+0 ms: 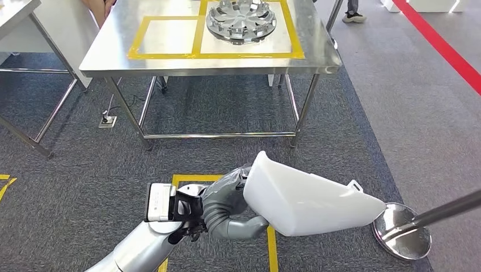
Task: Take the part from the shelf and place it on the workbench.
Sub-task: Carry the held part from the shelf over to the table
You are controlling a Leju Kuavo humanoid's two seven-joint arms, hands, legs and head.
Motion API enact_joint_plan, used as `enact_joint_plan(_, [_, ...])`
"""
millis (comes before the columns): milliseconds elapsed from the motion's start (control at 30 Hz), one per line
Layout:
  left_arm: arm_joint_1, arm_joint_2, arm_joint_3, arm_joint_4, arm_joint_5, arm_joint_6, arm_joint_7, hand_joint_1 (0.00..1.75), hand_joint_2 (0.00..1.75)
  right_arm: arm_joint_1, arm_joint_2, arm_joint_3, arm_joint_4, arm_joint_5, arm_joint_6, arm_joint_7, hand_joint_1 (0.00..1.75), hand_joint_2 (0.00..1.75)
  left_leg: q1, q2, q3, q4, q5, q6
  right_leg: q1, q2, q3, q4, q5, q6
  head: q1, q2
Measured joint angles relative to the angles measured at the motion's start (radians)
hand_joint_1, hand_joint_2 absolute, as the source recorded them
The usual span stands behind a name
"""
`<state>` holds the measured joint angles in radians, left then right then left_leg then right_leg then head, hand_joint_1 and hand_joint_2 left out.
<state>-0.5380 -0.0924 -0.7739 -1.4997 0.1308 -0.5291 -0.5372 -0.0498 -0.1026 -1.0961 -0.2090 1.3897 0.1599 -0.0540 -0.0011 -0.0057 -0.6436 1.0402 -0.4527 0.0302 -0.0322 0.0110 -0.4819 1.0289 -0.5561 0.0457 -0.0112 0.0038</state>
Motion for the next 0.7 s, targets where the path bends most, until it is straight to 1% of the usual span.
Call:
enact_joint_plan(33, [-0.002,-0.002,0.0,-0.002,0.0,0.0,0.001,1.75,1.75,-0.001,0.0,0.0,0.0,0.001,0.0,-0.001,0.0,0.0,0.002,-0.001,0.012,-0.004,-0.005,0.006,0.0,-0.001,-0.009,0.027,0.005,0.003,0.002,0.0])
enact_joint_plan(67, [-0.004,-0.005,0.0,-0.004,0.0,0.001,0.003,1.75,1.75,-0.004,0.0,0.0,0.0,0.002,0.001,-0.002,0.0,0.0,0.004,-0.001,0.023,-0.007,-0.011,0.011,0.0,-0.002,-0.034,0.073,0.005,0.005,0.003,0.0])
enact_joint_plan(100, [-0.004,-0.006,0.0,-0.006,0.0,0.001,0.005,1.75,1.75,-0.006,-0.001,0.0,0.0,0.003,0.001,-0.002,0.0,0.0,0.004,-0.001,0.033,-0.009,-0.018,0.016,0.001,-0.003,-0.074,0.134,-0.004,0.006,0.004,0.0])
enact_joint_plan(133, [-0.004,-0.007,-0.001,-0.007,0.001,0.002,0.008,1.75,1.75,-0.007,-0.001,0.0,0.0,0.003,0.002,-0.002,0.0,0.0,0.003,-0.001,0.042,-0.01,-0.026,0.02,0.002,-0.004,-0.121,0.2,-0.025,0.007,0.006,0.0])
enact_joint_plan(167, [-0.002,-0.007,-0.001,-0.008,0.001,0.002,0.011,1.75,1.75,-0.007,-0.001,0.0,0.0,0.004,0.004,-0.002,0.0,0.0,0.002,-0.003,0.05,-0.01,-0.035,0.023,0.003,-0.004,-0.165,0.252,-0.052,0.009,0.006,0.0])
enact_joint_plan(200, [0.0,-0.007,-0.001,-0.008,0.001,0.002,0.015,1.75,1.75,-0.005,-0.001,0.0,0.0,0.004,0.005,-0.002,0.0,0.0,0.001,-0.005,0.06,-0.01,-0.045,0.024,0.004,-0.004,-0.198,0.279,-0.075,0.008,0.006,0.0])
enact_joint_plan(233, [0.001,-0.007,-0.001,-0.01,0.002,0.002,0.017,1.75,1.75,-0.003,-0.001,0.0,0.0,0.005,0.006,-0.002,0.0,0.0,0.0,-0.007,0.072,-0.01,-0.054,0.024,0.005,-0.003,-0.217,0.275,-0.082,0.006,0.006,0.0])
enact_joint_plan(267, [0.002,-0.007,-0.001,-0.011,0.002,0.002,0.018,1.75,1.75,-0.002,0.0,0.0,0.0,0.006,0.007,-0.002,0.0,0.0,-0.002,-0.009,0.086,-0.01,-0.065,0.024,0.006,-0.003,-0.219,0.239,-0.063,0.002,0.006,0.0])
enact_joint_plan(300, [0.002,-0.007,-0.001,-0.013,0.003,0.002,0.019,1.75,1.75,-0.001,-0.001,0.0,0.0,0.007,0.007,-0.002,0.0,0.0,-0.003,-0.01,0.101,-0.01,-0.076,0.022,0.008,-0.004,-0.21,0.179,-0.022,-0.003,0.006,0.0])
enact_joint_plan(333, [0.003,-0.006,-0.001,-0.015,0.003,0.002,0.019,1.75,1.75,0.0,-0.001,0.0,0.0,0.007,0.007,-0.002,0.0,0.0,-0.004,-0.01,0.115,-0.01,-0.088,0.02,0.01,-0.004,-0.197,0.114,0.036,-0.009,0.007,0.0])
enact_joint_plan(367, [0.003,-0.006,-0.001,-0.016,0.004,0.002,0.019,1.75,1.75,0.0,-0.001,0.0,0.0,0.008,0.007,-0.002,0.0,0.0,-0.006,-0.011,0.126,-0.01,-0.099,0.016,0.013,-0.004,-0.184,0.064,0.078,-0.014,0.006,0.0])
enact_joint_plan(400, [0.003,-0.005,-0.001,-0.017,0.004,0.002,0.02,1.75,1.75,0.001,-0.001,0.0,0.0,0.009,0.007,-0.003,0.0,0.0,-0.007,-0.012,0.133,-0.01,-0.109,0.01,0.016,-0.005,-0.175,0.033,0.108,-0.018,0.005,0.0])
enact_joint_plan(433, [0.003,-0.003,0.0,-0.019,0.004,0.002,0.021,1.75,1.75,0.002,-0.001,0.0,0.0,0.012,0.006,-0.004,0.0,0.0,-0.008,-0.012,0.139,-0.009,-0.115,0.004,0.018,-0.005,-0.17,0.023,0.12,-0.021,0.004,0.0])
enact_joint_plan(467, [0.003,-0.002,0.0,-0.022,0.004,0.002,0.021,1.75,1.75,0.002,0.0,0.0,0.0,0.014,0.005,-0.006,0.0,0.0,-0.008,-0.013,0.142,-0.006,-0.116,-0.002,0.019,-0.005,-0.165,0.022,0.113,-0.024,0.003,0.0])
enact_joint_plan(500, [0.003,-0.001,0.001,-0.026,0.005,0.002,0.022,1.75,1.75,0.002,0.0,0.0,0.0,0.017,0.004,-0.009,0.0,0.0,-0.008,-0.012,0.139,0.007,-0.114,-0.008,0.018,-0.004,-0.157,0.02,0.114,-0.029,0.003,0.0])
enact_joint_plan(533, [0.003,0.0,0.002,-0.029,0.005,0.002,0.022,1.75,1.75,0.002,0.0,0.001,0.0,0.019,0.003,-0.012,0.0,0.0,-0.008,-0.01,0.128,0.033,-0.108,-0.013,0.016,-0.003,-0.149,0.017,0.11,-0.034,0.002,0.0])
enact_joint_plan(567, [0.002,0.001,0.003,-0.032,0.006,0.003,0.022,1.75,1.75,0.002,0.0,0.001,0.0,0.02,0.002,-0.015,0.0,0.0,-0.007,-0.008,0.103,0.073,-0.106,-0.018,0.014,-0.003,-0.14,0.014,0.106,-0.04,0.0,0.0])
enact_joint_plan(600, [0.002,0.003,0.004,-0.034,0.006,0.003,0.022,1.75,1.75,0.001,0.0,0.001,0.0,0.021,0.001,-0.016,0.0,0.0,-0.006,-0.006,0.066,0.126,-0.114,-0.024,0.012,-0.003,-0.133,0.012,0.1,-0.044,-0.002,0.0])
enact_joint_plan(633, [0.003,0.006,0.004,-0.034,0.006,0.003,0.022,1.75,1.75,0.001,0.0,0.001,0.0,0.021,0.001,-0.017,0.0,0.0,-0.005,-0.005,0.024,0.184,-0.134,-0.029,0.011,-0.003,-0.126,0.011,0.093,-0.048,-0.003,0.0])
enact_joint_plan(667, [0.005,0.009,0.004,-0.035,0.006,0.003,0.022,1.75,1.75,0.001,0.0,0.001,0.0,0.021,0.001,-0.017,0.0,0.0,-0.003,-0.004,-0.018,0.234,-0.16,-0.033,0.011,-0.003,-0.119,0.011,0.085,-0.049,-0.003,0.0])
enact_joint_plan(700, [0.006,0.012,0.004,-0.035,0.005,0.004,0.022,1.75,1.75,0.002,0.0,0.002,0.0,0.022,0.001,-0.017,0.0,0.0,-0.002,-0.004,-0.051,0.264,-0.181,-0.035,0.011,-0.003,-0.111,0.011,0.076,-0.05,-0.003,0.0])
